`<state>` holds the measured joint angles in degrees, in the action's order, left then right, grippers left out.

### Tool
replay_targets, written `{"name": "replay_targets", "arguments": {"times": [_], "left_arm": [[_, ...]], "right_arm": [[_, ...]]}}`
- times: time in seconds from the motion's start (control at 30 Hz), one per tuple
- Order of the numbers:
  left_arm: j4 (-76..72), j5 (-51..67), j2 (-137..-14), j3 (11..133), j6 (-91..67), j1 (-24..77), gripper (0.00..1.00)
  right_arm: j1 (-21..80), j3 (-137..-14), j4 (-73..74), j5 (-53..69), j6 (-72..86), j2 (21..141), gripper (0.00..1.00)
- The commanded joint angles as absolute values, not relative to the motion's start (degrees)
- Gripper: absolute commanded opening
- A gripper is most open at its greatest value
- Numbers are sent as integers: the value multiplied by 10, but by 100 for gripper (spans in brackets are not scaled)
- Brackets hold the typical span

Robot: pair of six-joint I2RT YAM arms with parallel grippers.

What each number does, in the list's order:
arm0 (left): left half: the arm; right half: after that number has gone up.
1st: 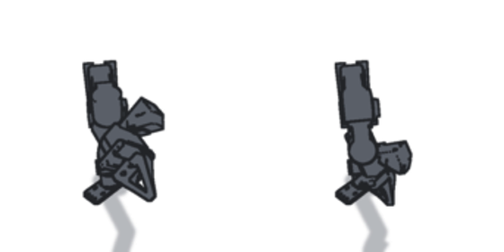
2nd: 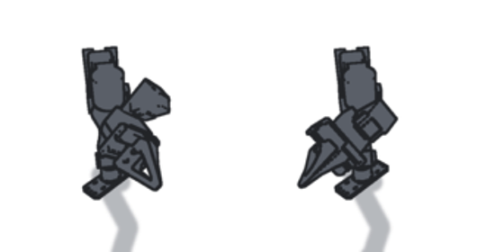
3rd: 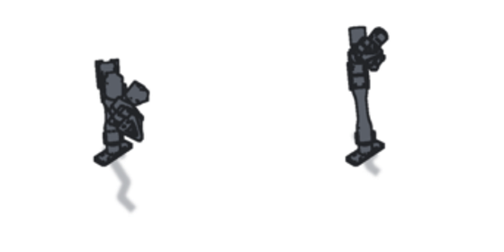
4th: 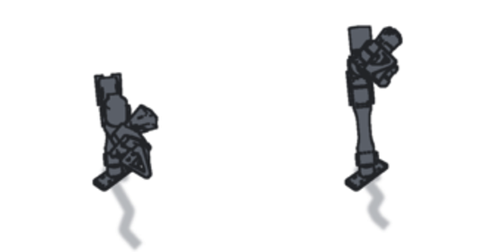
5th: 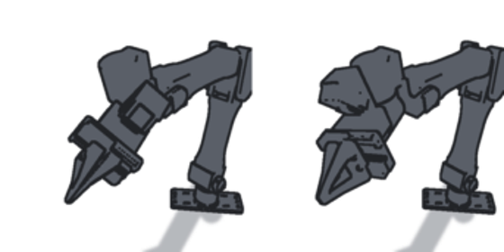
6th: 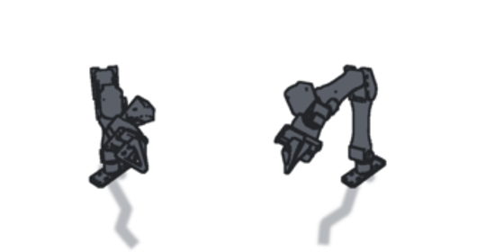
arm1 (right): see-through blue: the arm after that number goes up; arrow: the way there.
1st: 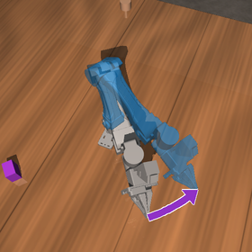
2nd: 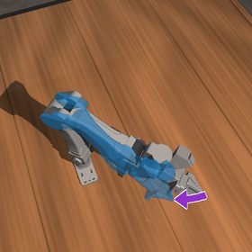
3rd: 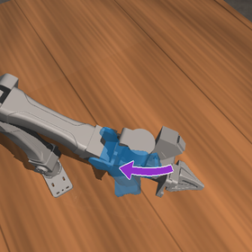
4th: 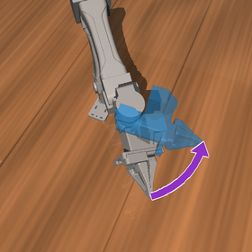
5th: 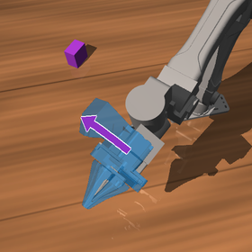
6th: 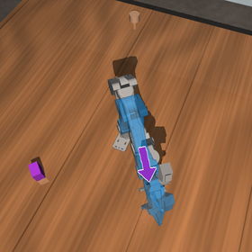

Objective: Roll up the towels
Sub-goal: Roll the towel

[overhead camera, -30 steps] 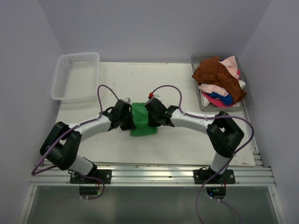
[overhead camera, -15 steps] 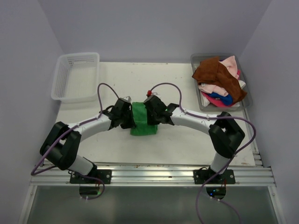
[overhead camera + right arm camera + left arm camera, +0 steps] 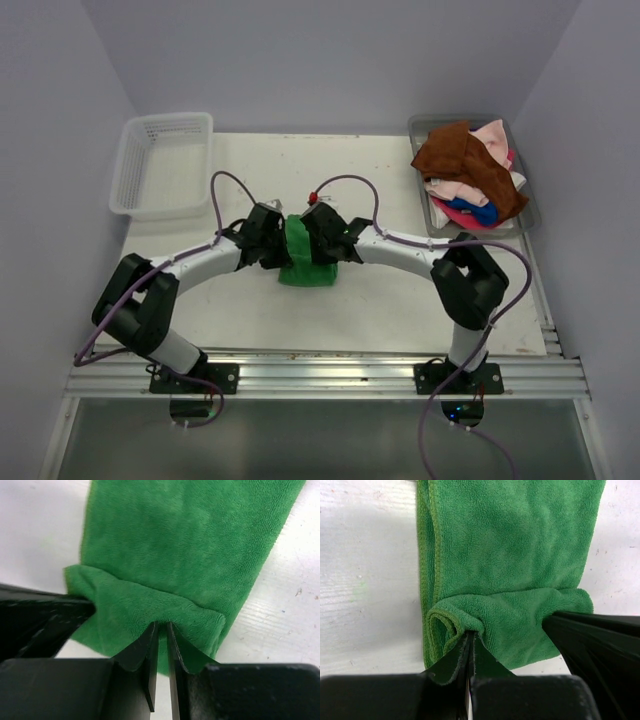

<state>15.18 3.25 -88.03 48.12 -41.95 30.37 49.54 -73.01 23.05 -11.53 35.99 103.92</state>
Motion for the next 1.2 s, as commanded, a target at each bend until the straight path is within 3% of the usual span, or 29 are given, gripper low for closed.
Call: {"name": "replay_targets", "arguments": {"times": [0.0, 0.37, 0.73, 0.77, 0.87, 1.0, 1.17], "left_arm": [[149, 22, -889, 511, -397, 294, 0], [151, 44, -910, 524, -352, 286, 0], [163, 66, -903, 536, -324, 286, 0], [171, 63, -891, 541, -324, 285, 1], [201, 89, -871, 569, -312, 280, 20], [247, 97, -868, 609, -292, 277, 33], [271, 107, -858, 622, -285, 246, 37]], "right_arm": [[491, -746, 239, -144, 346, 1067, 16], [540, -617, 190, -140, 425, 1019, 17], [609, -610, 207, -188, 487, 921, 18], [609, -616, 211, -196, 469, 917, 20], [609, -648, 249, -207, 411, 922, 24], [625, -685, 276, -249, 329, 941, 32], [653, -710, 266, -259, 242, 954, 49]]}}
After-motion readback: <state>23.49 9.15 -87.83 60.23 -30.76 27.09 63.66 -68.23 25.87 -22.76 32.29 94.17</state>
